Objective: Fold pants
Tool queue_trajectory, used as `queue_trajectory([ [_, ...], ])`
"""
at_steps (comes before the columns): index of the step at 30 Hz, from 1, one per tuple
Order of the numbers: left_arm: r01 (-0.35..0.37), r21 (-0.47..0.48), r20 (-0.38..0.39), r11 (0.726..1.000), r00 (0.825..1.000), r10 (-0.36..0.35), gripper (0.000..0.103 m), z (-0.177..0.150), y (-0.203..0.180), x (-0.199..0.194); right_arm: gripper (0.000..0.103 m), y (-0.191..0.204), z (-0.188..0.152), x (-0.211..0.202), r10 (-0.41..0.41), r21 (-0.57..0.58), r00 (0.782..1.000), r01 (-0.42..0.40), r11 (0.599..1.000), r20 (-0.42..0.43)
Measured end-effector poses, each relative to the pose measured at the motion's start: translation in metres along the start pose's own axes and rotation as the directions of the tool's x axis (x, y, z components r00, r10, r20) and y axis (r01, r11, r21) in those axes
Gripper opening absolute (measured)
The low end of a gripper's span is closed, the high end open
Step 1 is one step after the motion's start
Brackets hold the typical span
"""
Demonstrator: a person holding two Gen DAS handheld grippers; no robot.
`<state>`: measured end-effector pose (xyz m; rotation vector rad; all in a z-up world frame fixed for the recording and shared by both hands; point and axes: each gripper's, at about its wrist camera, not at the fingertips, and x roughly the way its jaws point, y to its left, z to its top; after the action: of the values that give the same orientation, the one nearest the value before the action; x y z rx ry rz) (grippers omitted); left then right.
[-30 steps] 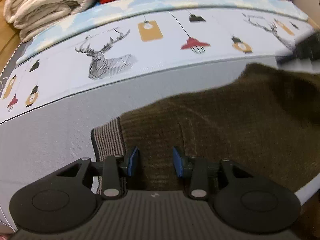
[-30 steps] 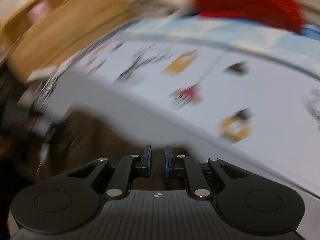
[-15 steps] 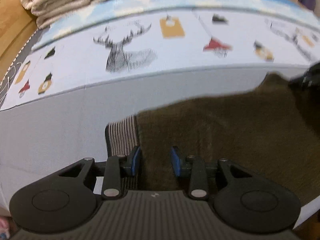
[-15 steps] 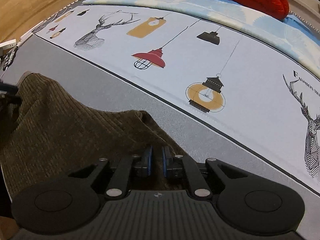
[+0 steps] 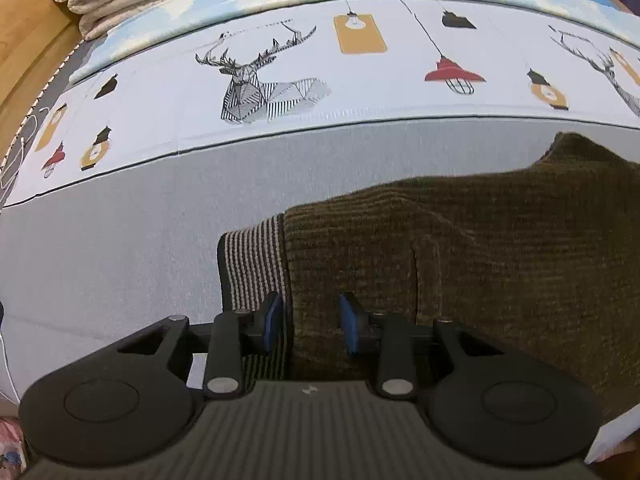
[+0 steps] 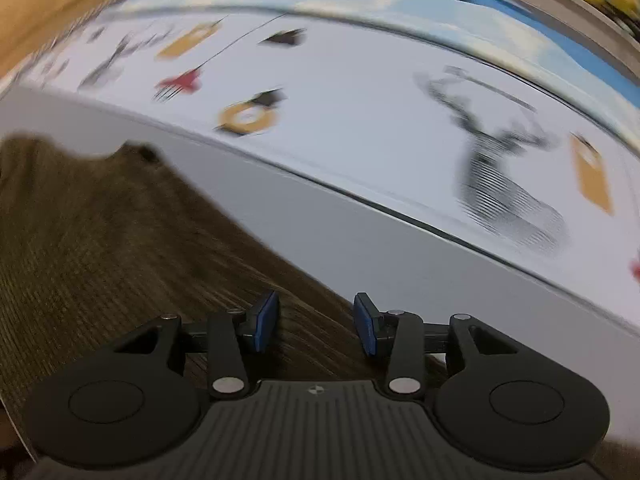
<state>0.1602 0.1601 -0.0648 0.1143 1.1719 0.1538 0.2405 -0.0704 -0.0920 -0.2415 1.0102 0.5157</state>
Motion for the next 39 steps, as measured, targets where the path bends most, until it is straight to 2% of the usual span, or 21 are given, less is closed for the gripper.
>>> queue_trajectory([
  [3, 0.005, -0.024, 0.032, 1.0, 0.999, -0.004, 0.037, 0.004, 0.0, -0.007, 0.042, -0.03, -0.016, -0.027, -0.077, 0.056, 0.994, 0.073, 0.996, 0.082],
  [5, 0.01, -0.028, 0.031, 1.0, 0.999, -0.01, 0.038, 0.007, -0.003, -0.007, 0.042, -0.05, -0.028, -0.04, -0.098, 0.097, 0.988, 0.087, 0.991, 0.116],
  [10, -0.012, 0.02, 0.021, 1.0, 1.0, 0.011, 0.041, 0.011, -0.019, -0.004, 0.044, -0.086, -0.056, -0.039, -0.106, 0.165, 0.99, 0.09, 0.982, 0.092],
  [17, -0.031, 0.039, 0.003, 0.999, 1.0, 0.031, 0.042, 0.013, -0.027, 0.002, 0.045, -0.069, -0.063, -0.028, -0.083, 0.007, 0.992, 0.082, 0.997, 0.091],
  [22, -0.042, 0.053, -0.003, 0.998, 0.999, 0.042, 0.044, 0.014, -0.03, 0.004, 0.045, -0.064, -0.06, -0.027, -0.034, -0.043, 0.995, 0.038, 0.998, 0.09],
  [24, -0.043, 0.057, -0.005, 0.997, 0.999, 0.043, 0.044, 0.014, -0.03, 0.004, 0.04, -0.061, -0.063, -0.021, -0.035, -0.093, 0.997, 0.041, 0.995, 0.066],
  [25, -0.042, 0.056, -0.005, 0.998, 0.999, 0.043, 0.044, 0.014, -0.03, 0.005, 0.03, -0.059, -0.063, -0.021, -0.035, -0.113, 0.997, 0.043, 0.993, 0.07],
  [26, -0.041, 0.055, -0.006, 0.998, 0.999, 0.041, 0.044, 0.014, -0.029, 0.005, 0.015, -0.058, -0.062, -0.022, -0.026, -0.123, 0.997, 0.035, 0.992, 0.071],
  [29, -0.035, 0.052, -0.006, 0.998, 0.999, 0.035, 0.044, 0.015, -0.028, 0.005, 0.003, -0.071, -0.056, -0.033, -0.044, -0.071, 0.992, 0.053, 0.996, 0.12],
  [30, -0.034, 0.053, -0.006, 0.998, 0.999, 0.034, 0.044, 0.015, -0.028, 0.005, 0.0, -0.08, -0.055, -0.036, -0.098, -0.013, 0.986, 0.101, 0.995, 0.135],
  [31, -0.033, 0.053, -0.006, 0.998, 0.999, 0.033, 0.044, 0.016, -0.028, 0.005, 0.0, -0.087, -0.056, -0.035, -0.169, 0.021, 0.977, 0.168, 0.986, 0.13],
  [32, -0.031, 0.053, -0.006, 0.998, 0.999, 0.032, 0.044, 0.015, -0.028, 0.005, 0.0, -0.097, -0.059, -0.035, -0.207, 0.059, 0.97, 0.201, 0.978, 0.123],
  [34, -0.028, 0.055, -0.005, 0.998, 1.0, 0.029, 0.044, 0.015, -0.027, 0.004, 0.0, -0.121, -0.068, -0.041, -0.196, 0.157, 0.973, 0.176, 0.972, 0.122],
  [35, -0.026, 0.056, -0.005, 0.998, 1.0, 0.027, 0.044, 0.015, -0.027, 0.004, 0.0, -0.13, -0.073, -0.048, -0.213, 0.193, 0.967, 0.184, 0.964, 0.141],
  [37, -0.021, 0.057, -0.006, 0.998, 1.0, 0.021, 0.044, 0.014, -0.026, 0.004, 0.006, -0.151, -0.085, -0.066, -0.302, 0.272, 0.935, 0.247, 0.93, 0.183],
  [38, -0.018, 0.059, -0.006, 0.998, 1.0, 0.018, 0.044, 0.014, -0.026, 0.004, 0.013, -0.163, -0.091, -0.074, -0.353, 0.32, 0.915, 0.281, 0.905, 0.193],
  [39, -0.016, 0.059, -0.007, 0.998, 1.0, 0.016, 0.044, 0.014, -0.026, 0.004, 0.018, -0.178, -0.101, -0.083, -0.42, 0.387, 0.886, 0.324, 0.863, 0.196],
])
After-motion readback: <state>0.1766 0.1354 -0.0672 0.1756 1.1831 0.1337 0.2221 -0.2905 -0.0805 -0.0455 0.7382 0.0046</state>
